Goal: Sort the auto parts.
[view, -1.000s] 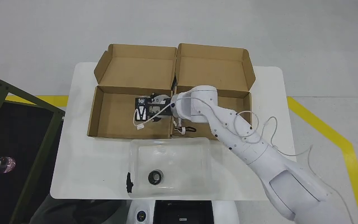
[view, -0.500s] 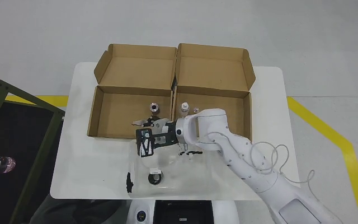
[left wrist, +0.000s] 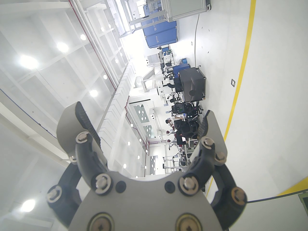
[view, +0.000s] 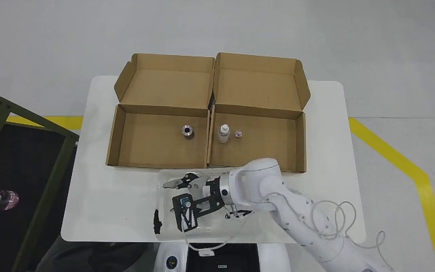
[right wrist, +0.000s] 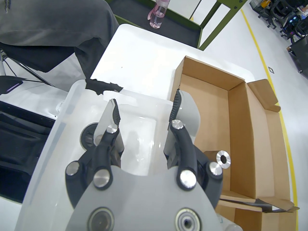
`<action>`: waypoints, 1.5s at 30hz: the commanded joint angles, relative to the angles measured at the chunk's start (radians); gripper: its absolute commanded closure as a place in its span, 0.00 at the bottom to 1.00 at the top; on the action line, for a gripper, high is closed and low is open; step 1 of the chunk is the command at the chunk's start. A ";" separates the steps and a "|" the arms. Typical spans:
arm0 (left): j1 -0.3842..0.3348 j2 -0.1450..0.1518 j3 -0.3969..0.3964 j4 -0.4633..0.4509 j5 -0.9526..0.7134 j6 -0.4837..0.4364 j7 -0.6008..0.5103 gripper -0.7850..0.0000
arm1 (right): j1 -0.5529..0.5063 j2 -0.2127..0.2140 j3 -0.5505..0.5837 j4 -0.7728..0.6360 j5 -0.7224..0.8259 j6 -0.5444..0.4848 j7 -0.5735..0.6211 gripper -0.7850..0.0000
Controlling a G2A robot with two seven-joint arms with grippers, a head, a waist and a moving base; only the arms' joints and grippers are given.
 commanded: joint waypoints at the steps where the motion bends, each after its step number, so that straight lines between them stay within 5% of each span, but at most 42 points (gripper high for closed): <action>1: 0.000 0.000 0.000 0.000 0.000 0.000 0.000 0.00 | -0.024 0.008 0.004 -0.012 -0.013 -0.013 -0.001 0.44; 27: 0.000 0.000 0.000 0.000 0.000 0.000 0.000 0.00 | -0.034 0.119 -0.085 0.038 -0.086 -0.013 -0.043 0.26; 45: 0.000 0.000 0.000 0.000 0.000 0.000 0.000 0.00 | 0.066 0.085 -0.201 0.181 -0.089 0.021 -0.066 0.21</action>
